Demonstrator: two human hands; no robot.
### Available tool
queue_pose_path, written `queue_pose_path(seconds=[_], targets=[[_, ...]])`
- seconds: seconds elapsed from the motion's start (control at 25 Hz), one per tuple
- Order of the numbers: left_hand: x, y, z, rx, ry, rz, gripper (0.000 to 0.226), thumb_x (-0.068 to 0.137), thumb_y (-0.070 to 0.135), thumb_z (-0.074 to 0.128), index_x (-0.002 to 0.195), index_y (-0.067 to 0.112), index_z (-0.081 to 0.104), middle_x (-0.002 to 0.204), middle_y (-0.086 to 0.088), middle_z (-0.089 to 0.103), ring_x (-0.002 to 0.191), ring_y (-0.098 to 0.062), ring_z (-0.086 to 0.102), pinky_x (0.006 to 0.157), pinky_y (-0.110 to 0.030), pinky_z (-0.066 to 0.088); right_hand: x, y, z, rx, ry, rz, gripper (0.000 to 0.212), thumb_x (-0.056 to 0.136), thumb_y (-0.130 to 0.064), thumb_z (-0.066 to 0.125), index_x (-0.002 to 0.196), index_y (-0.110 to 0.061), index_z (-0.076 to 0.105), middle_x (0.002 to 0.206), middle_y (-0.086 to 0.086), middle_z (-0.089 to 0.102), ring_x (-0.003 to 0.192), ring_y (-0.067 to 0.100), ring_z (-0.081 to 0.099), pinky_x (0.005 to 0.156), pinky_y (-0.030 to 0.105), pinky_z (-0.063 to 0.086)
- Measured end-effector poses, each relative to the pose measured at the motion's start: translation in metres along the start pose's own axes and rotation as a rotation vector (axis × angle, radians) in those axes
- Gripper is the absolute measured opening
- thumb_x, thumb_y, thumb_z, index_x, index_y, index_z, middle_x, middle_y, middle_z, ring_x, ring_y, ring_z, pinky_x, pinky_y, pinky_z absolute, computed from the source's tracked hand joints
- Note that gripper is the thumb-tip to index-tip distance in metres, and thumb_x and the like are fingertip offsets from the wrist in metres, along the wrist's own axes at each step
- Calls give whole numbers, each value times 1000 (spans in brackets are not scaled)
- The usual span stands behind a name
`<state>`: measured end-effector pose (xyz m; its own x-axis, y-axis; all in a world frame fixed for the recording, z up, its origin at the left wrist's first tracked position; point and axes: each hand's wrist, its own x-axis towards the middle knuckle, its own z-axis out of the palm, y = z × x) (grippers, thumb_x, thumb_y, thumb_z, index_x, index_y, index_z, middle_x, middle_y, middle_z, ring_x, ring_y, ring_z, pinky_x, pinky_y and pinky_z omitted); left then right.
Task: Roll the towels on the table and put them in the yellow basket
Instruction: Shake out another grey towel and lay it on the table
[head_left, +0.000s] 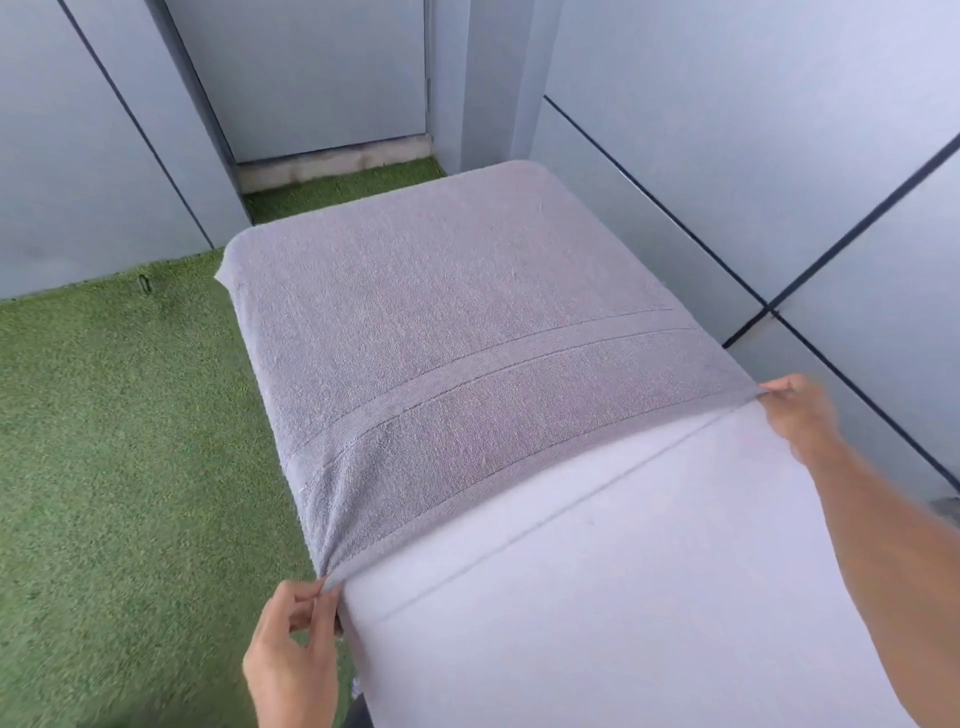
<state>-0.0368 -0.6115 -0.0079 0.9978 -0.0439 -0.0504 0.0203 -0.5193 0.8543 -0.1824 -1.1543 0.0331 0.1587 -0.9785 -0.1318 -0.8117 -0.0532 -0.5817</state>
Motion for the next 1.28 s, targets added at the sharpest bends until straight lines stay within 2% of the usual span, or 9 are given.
queue_pose_path(seconds=[0.2,0.44,0.68,0.84,0.96,1.04,1.12,1.2,1.28], targets=[[-128,-24,-9,6,16,11,21,82,14,71,70,24,57,58,-3,61,61,-10,55,61,-14,40,-39,97,-58,-7,8,-8,19,91,-13,57,108,-8,65,99,13,62,93,28,57,72,29,39],[-276,-39,-24,-9,37,0,23,81,14,74,70,27,58,60,-3,62,61,-5,56,59,-10,38,-79,224,-125,81,4,4,18,88,-7,58,103,-8,66,103,17,66,81,23,53,59,16,43],[-391,-43,-39,-43,79,71,25,76,47,54,67,24,57,54,1,60,58,-1,55,57,-17,40,-123,309,-178,194,-12,2,16,89,-2,55,94,-14,63,101,12,59,91,18,51,66,25,40],[-465,-54,-43,-36,123,7,18,80,38,67,69,29,55,59,-2,61,63,-3,56,61,-15,40,-145,351,-209,199,-30,-41,20,90,1,53,108,1,62,99,9,56,92,17,50,78,26,35],[-514,-63,-44,24,166,-88,24,82,15,72,72,29,55,65,-4,62,69,-2,56,68,-6,37,-154,378,-224,239,-62,-82,19,89,2,54,104,-4,62,108,20,62,89,18,52,69,21,40],[-545,-59,-48,54,164,-127,19,83,14,70,74,25,57,68,-4,63,74,2,54,68,-1,35,-162,396,-236,243,-74,-113,18,88,3,55,98,-12,60,110,24,64,81,18,53,58,12,40],[-568,-52,-52,72,127,-152,13,85,18,69,77,20,59,75,-5,64,74,2,55,66,-1,36,-167,417,-250,209,-111,-115,18,88,2,55,95,-14,58,110,24,65,79,20,55,59,16,40],[-579,-43,-57,115,96,-180,11,86,20,67,80,16,60,82,-6,63,73,-6,57,65,-11,40,-170,434,-267,106,-162,-109,15,87,-3,57,94,-16,60,109,20,66,87,27,59,67,29,44],[-576,-30,-57,215,58,-184,8,87,16,67,84,15,60,91,-8,59,84,-26,58,71,-34,43,-175,435,-280,-111,-187,-231,12,87,-8,58,96,-15,62,105,15,68,94,33,62,77,39,47]])
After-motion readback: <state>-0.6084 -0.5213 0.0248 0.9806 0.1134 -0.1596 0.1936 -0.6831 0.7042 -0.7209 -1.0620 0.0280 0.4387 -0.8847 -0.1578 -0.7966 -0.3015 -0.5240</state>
